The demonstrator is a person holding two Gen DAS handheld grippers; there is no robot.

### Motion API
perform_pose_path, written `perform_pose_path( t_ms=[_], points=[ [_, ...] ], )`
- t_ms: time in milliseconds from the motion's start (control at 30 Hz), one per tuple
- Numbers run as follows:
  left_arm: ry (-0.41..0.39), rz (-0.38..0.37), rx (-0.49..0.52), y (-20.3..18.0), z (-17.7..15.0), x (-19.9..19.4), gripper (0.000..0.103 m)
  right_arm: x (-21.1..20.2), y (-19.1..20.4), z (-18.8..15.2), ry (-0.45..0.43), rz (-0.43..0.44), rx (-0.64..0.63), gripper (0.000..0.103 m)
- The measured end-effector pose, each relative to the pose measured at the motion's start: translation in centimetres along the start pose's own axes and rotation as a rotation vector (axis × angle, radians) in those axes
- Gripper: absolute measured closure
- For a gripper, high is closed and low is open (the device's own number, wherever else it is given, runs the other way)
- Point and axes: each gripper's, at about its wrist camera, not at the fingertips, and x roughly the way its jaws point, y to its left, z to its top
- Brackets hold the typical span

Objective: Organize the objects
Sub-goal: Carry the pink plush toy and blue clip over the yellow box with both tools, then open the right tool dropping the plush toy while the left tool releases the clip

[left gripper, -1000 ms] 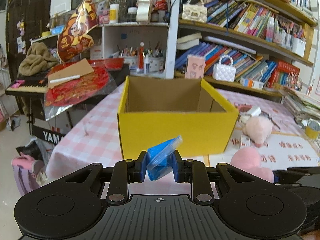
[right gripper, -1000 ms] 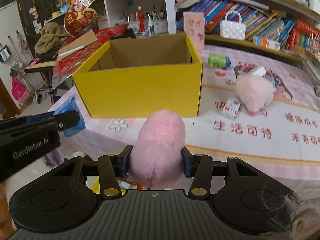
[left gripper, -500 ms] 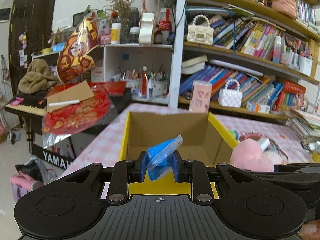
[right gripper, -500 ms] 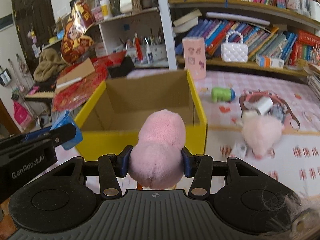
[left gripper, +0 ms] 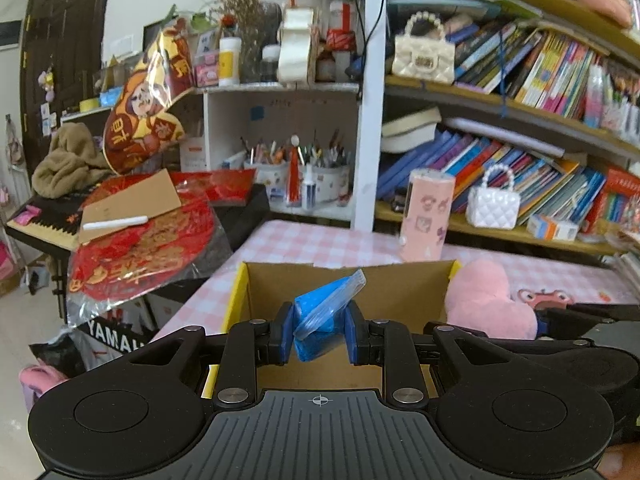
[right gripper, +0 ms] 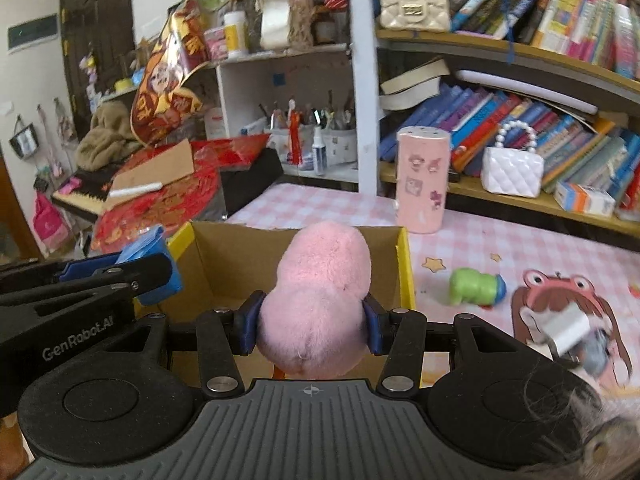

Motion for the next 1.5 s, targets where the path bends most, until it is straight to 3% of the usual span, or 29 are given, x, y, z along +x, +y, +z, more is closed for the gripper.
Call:
perform_pose_path(
  t_ms=[333,433,567,1033,1133,1300,1500],
  points=[
    [0.113,0.064,0.042,-0.8,-0.7,5.0,0.079,6.3,-1.1,-0.1,0.130,0.052,-0.164,0.057],
    [0.137,0.076,0.043,-0.7,-0.7,6.1,0.079,7.1,-0.9,0.4,0.135,0.071,-0.222,0.057],
    [0.156,0.094,0.042,-0.6,-0.9,6.6,0.079,8.5,-0.9,1.0,0.217,0.118,-0.275,0.057],
    [0.175,0.106,0.047,-0.6,-0.9,7.4,0.078,9.3,-0.3,1.2,0.239,0.119,-0.340,0.056],
    [0.163,0.121,0.036,-0.3,-0.8,7.1,0.069,9.1,-0.5,1.3,0.223,0.102,-0.320,0.051],
    [0.095,0.129,0.015,0.8,0.0,5.4,0.042,8.0,-0.7,1.4,0.155,0.066,-0.298,0.032],
    [0.005,0.106,0.006,0.9,0.8,2.1,0.036,5.1,0.2,2.0,0.069,0.044,-0.276,0.031]
  ],
)
